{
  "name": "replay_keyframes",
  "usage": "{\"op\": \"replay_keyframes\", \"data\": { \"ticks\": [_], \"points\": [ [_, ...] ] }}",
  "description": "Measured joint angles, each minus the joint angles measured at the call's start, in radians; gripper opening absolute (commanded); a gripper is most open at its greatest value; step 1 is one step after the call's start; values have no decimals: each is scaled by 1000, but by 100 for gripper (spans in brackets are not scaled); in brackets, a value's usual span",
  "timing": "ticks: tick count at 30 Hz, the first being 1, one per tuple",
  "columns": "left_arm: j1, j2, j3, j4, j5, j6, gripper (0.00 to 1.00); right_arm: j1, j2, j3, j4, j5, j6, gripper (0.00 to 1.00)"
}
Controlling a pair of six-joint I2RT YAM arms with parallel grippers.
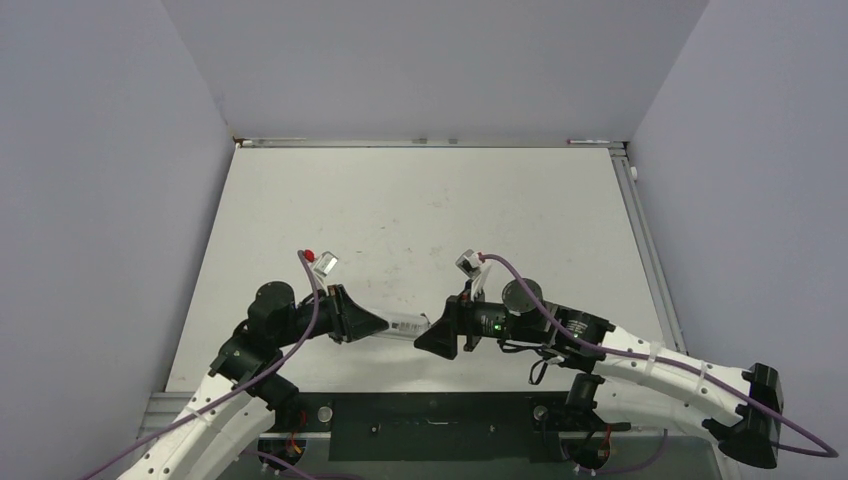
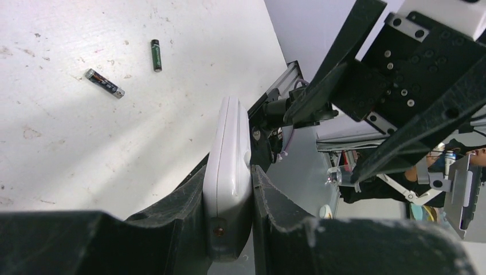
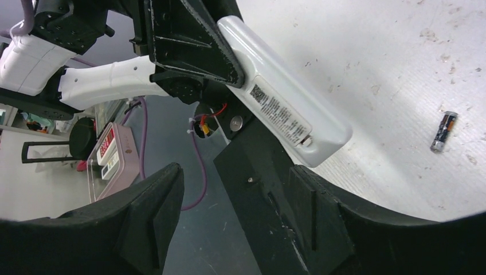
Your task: Load the batteries into the remote control
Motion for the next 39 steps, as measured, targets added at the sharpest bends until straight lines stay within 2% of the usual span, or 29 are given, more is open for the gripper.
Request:
{"op": "replay_keyframes", "data": {
  "ticks": [5, 17, 39],
  "points": [
    [0, -7, -3, 0, -36, -23, 0, 51, 31, -13, 47, 72, 50, 65],
    [0, -17, -12, 0, -72, -67, 0, 64, 68, -88, 200, 188, 167, 62],
    [0, 5, -15, 0, -77, -76, 0, 83, 139, -88, 216, 257, 192, 61]
  ]
}}
